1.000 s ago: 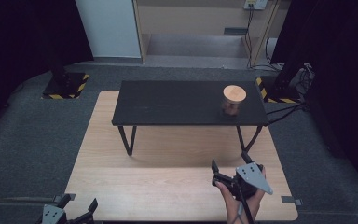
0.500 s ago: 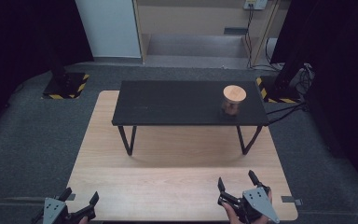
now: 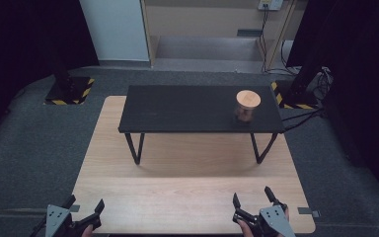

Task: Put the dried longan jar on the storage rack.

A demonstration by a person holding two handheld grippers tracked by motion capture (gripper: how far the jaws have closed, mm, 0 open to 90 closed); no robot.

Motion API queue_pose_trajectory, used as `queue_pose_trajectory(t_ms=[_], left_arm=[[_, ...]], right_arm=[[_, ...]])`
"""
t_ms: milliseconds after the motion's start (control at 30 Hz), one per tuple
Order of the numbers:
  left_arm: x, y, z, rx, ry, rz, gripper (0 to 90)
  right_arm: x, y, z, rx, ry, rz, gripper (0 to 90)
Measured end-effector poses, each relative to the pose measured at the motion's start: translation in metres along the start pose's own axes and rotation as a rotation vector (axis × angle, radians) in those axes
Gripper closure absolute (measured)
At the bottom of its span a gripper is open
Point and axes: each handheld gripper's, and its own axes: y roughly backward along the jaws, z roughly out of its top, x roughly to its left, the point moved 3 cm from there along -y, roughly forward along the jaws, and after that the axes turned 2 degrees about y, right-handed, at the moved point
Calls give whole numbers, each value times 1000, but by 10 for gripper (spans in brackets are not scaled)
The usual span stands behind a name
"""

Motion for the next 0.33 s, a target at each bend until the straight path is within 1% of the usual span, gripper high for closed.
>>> queue_pose_trajectory(t_ms=[200, 333], left_arm=[[-1, 0, 1, -5, -1, -5, 20], [-2, 2, 2, -8, -1, -8, 19]], right_arm=[[0, 1, -4, 6, -13, 3, 8], [1, 4, -4, -2, -20, 9, 6]])
